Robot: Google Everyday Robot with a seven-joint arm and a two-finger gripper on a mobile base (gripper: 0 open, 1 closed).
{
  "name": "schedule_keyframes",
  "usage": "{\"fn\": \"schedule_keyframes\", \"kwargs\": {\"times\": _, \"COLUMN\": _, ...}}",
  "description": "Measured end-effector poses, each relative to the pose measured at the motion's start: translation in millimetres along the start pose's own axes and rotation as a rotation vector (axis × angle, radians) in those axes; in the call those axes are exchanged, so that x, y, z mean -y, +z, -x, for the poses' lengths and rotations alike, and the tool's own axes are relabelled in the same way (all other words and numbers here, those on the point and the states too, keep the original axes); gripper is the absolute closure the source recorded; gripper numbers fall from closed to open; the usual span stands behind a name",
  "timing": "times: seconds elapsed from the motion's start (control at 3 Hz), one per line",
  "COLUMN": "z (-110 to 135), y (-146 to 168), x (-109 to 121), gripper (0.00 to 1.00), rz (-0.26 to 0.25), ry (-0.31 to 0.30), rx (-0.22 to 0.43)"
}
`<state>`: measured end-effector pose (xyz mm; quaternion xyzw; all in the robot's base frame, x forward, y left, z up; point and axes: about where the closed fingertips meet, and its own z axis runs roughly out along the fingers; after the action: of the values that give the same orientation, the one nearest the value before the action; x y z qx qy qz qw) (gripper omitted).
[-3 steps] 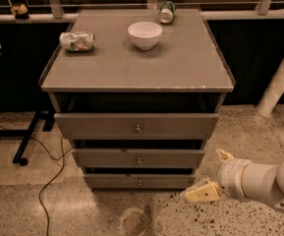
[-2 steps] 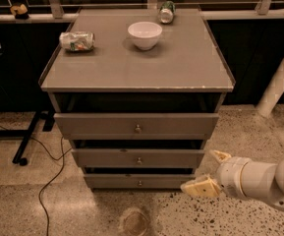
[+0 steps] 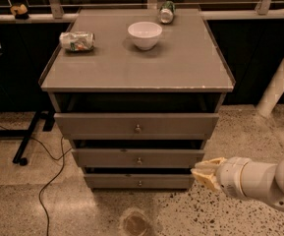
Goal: Open bottom drawer
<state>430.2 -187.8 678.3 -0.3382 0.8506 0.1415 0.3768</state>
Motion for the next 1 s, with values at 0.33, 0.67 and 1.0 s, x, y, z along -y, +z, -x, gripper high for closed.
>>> {"fn": "schedule_keyframes", "kwargs": {"times": 0.33, "z": 0.0, "y": 0.0, "x": 0.0, "gripper": 0.89, "rz": 0.0, "ry": 0.0, "rx": 0.0}}
{"fn": "schedule_keyframes", "kwargs": {"times": 0.67, "z": 0.0, "y": 0.0, "x": 0.0, "gripper": 1.0, "rz": 0.0, "ry": 0.0, "rx": 0.0}}
{"fn": "schedule_keyframes", "kwargs": {"times": 1.0, "z": -5.3, "y": 6.7, "x": 2.1, "gripper": 1.0, "rz": -0.027, "ry": -0.009, "rx": 0.025}}
